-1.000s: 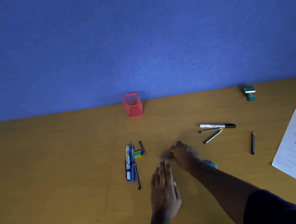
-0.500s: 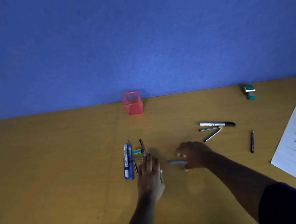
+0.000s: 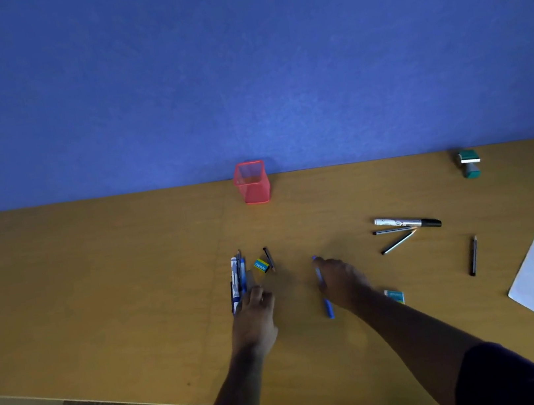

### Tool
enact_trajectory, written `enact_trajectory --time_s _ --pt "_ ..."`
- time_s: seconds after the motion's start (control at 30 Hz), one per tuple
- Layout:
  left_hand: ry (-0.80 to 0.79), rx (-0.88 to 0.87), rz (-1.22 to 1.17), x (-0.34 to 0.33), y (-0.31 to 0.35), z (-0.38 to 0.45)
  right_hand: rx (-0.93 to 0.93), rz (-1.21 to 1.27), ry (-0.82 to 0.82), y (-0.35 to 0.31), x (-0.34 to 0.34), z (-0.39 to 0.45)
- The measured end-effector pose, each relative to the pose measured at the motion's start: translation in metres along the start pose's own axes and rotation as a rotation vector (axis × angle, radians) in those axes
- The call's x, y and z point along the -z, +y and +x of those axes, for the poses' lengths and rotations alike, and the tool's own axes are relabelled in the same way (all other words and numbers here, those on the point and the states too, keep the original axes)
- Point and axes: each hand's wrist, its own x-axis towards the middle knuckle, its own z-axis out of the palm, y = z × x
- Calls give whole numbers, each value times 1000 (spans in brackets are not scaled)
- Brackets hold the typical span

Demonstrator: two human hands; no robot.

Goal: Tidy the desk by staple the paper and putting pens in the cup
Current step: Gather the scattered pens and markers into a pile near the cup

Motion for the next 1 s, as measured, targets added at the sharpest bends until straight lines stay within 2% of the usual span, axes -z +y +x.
enact_trajectory --time_s 0.23,0.4,0.6,0.73,0.8,0.9,1.0 --pt "187 -64 -86 -9 4 -9 165 183 -30 -45 -21 6" --pt "106 -21 -62 -19 13 -6 278 296 -107 -52 -15 2" --pt "-14 19 152 -22 -2 -4 273 -15 -66 6 13 -9" --pt "58 36 86 -14 6 0 256 -217 -103 58 56 -23" --pt "93 -43 27 -15 14 1 200 -299 -161 77 74 -30" --pt "33 -182 79 -24 24 1 156 -408 -264 98 88 -38" --pt "14 -194 163 -29 25 2 120 -383 -331 108 85 -41"
